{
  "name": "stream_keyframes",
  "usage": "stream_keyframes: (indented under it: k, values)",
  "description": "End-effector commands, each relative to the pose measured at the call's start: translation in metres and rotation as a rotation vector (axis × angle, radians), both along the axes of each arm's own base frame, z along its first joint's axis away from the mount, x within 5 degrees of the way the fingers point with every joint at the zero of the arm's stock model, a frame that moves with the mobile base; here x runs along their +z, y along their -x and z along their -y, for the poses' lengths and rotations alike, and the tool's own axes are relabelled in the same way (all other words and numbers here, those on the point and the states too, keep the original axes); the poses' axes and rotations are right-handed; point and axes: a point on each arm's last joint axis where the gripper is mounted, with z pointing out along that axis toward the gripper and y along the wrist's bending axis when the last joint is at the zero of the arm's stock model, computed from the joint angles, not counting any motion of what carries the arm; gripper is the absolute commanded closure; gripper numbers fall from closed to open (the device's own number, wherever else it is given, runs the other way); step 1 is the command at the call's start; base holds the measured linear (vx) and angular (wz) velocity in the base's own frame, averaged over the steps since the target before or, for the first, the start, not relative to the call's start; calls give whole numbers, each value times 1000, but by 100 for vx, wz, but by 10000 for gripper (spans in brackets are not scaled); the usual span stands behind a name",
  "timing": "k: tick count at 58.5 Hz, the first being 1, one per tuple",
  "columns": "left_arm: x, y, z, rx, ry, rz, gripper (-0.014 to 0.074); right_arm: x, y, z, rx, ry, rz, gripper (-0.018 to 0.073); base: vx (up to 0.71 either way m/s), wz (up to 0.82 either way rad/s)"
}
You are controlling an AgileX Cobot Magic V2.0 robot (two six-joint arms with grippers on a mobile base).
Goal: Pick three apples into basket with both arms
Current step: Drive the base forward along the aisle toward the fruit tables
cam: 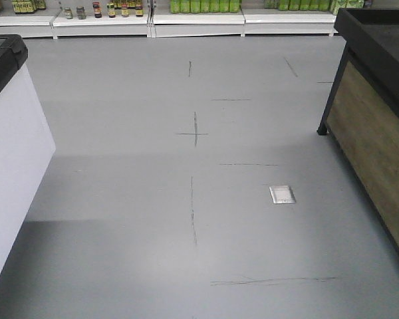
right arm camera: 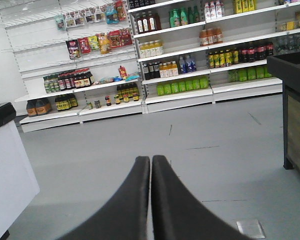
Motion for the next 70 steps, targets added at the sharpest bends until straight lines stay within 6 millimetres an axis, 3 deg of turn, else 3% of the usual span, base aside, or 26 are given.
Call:
stream_keyframes:
  k: [1, 70]
  values:
    - [15, 2, -2, 22, 14, 99, 603, 4, 1, 1, -9, -2, 74, 564, 4, 4]
    - [15, 2, -2, 22, 14, 99, 603, 4, 1, 1, -9, -2, 74, 564, 11, 6]
